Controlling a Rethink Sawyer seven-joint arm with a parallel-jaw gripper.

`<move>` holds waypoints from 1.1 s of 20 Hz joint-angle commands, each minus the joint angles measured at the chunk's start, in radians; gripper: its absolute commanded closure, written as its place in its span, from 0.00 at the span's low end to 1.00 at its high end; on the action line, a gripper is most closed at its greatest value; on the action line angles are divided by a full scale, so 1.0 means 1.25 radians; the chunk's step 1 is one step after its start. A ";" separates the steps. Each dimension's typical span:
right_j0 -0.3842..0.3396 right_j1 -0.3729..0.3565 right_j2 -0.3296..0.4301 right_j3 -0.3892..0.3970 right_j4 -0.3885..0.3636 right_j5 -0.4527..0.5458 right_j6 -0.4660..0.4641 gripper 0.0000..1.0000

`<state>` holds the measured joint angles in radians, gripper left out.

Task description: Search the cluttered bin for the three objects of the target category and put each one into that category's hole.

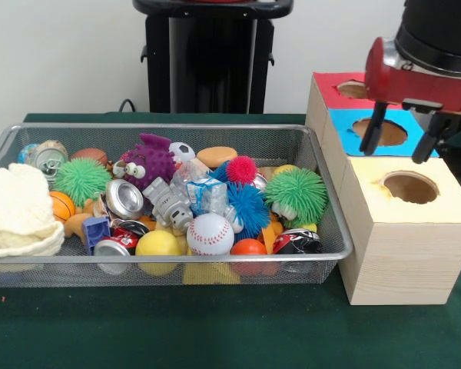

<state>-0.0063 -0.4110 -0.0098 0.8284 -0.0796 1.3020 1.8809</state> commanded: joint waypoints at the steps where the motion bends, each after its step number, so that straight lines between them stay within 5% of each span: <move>1: -0.045 0.006 0.078 0.059 -0.044 0.013 -0.198 0.00; 22: -0.115 -0.023 0.136 0.078 -0.054 0.038 -0.246 0.00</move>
<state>-0.1124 -0.4164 0.0678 0.8285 -0.0944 1.3020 1.8792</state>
